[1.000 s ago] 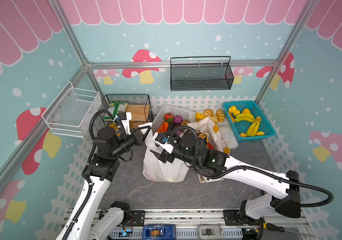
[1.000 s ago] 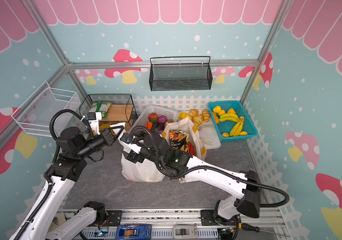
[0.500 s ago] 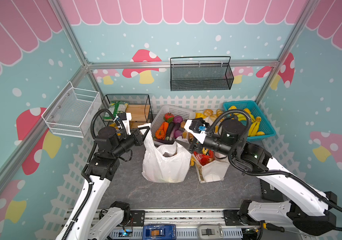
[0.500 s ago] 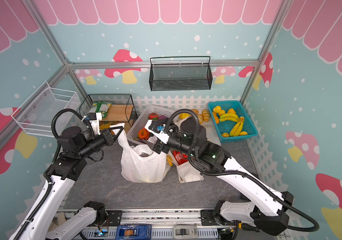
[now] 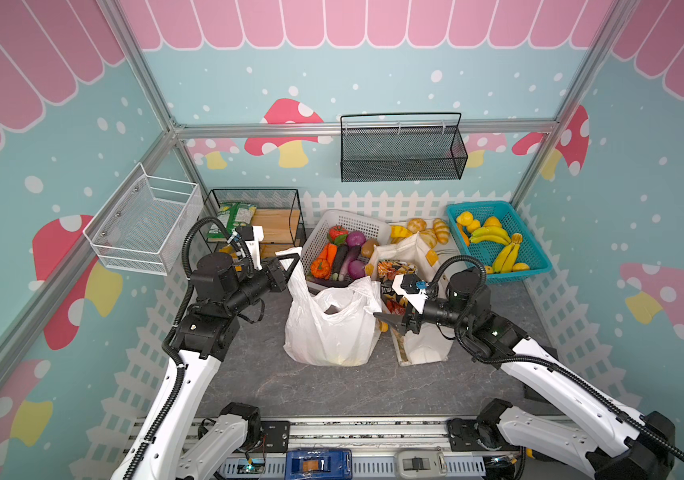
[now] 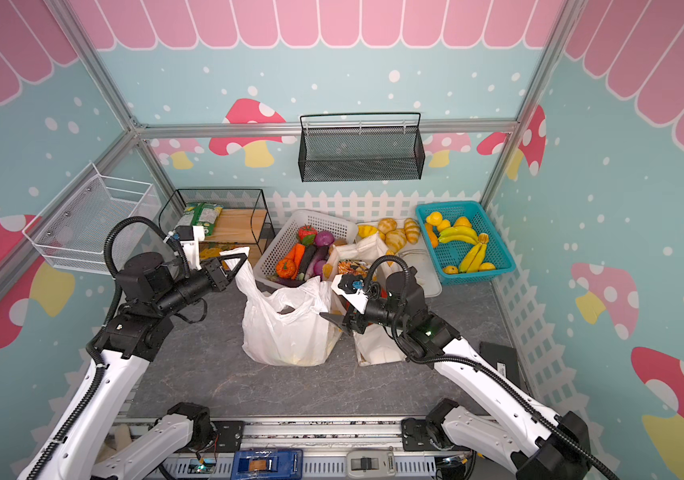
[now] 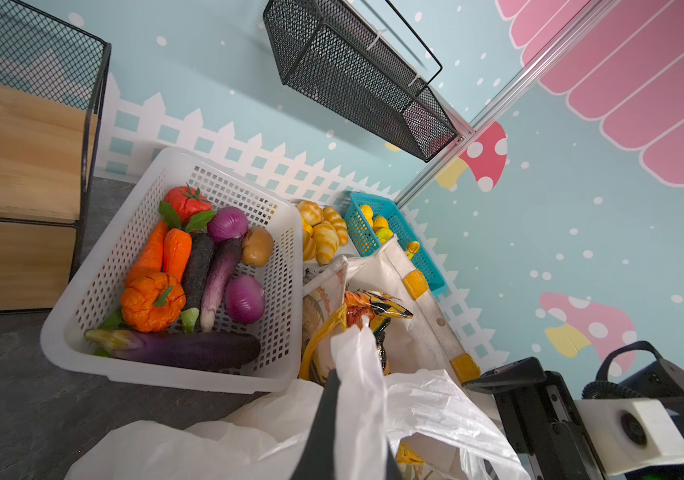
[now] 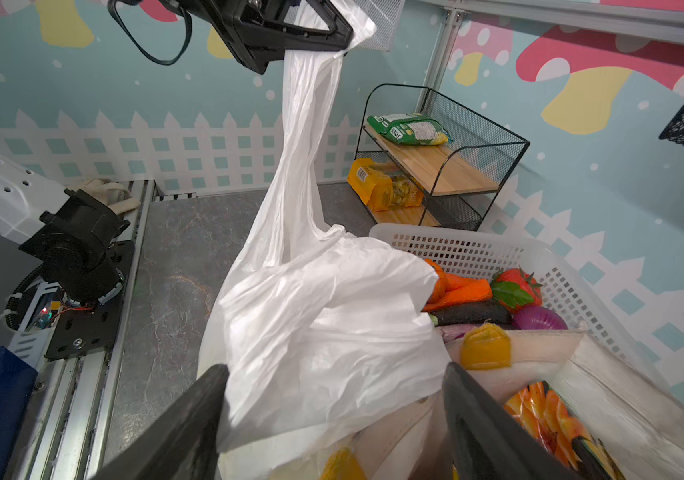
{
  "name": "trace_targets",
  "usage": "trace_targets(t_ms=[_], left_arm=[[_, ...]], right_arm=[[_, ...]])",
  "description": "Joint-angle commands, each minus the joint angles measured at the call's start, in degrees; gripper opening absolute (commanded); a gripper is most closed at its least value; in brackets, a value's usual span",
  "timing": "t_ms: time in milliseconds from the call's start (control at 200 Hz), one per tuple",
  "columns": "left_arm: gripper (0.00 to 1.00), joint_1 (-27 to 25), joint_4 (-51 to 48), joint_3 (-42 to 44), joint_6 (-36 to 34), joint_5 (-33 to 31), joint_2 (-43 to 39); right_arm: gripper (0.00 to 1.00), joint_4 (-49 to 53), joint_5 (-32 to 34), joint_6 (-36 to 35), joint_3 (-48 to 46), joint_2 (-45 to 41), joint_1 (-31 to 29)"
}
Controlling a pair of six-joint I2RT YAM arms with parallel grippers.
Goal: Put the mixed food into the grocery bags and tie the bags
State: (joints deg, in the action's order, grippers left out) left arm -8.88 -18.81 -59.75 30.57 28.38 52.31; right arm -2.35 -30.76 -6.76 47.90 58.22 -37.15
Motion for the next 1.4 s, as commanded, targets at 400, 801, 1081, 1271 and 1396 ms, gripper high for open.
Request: trace_targets(t_ms=[400, 801, 1081, 1271, 1396], left_arm=[[0.0, 0.4, -2.5, -2.5, -1.8, -0.7, 0.4], [0.0, 0.4, -2.5, -2.6, -1.6, -0.4, 0.5], [0.63, 0.2, -3.1, -3.3, -10.7, -8.0, -4.5], [0.7, -0.3, -2.0, -3.7, -15.6, -12.7, -12.0], [0.66, -1.9, -0.5, -4.2, -16.3, -7.3, -14.6]], right_arm=[[0.82, -6.4, -1.1, -2.2, -5.8, -13.9, 0.4], [0.63, -21.9, -0.4, -3.1, -4.7, 1.5, 1.0], [0.1, -32.5, -8.3, 8.8, -6.7, 5.8, 1.2], [0.02, -30.0, -6.7, 17.3, -4.9, 6.9, 1.3], [0.02, -29.6, -6.5, 21.0, -4.1, 7.8, 1.3]])
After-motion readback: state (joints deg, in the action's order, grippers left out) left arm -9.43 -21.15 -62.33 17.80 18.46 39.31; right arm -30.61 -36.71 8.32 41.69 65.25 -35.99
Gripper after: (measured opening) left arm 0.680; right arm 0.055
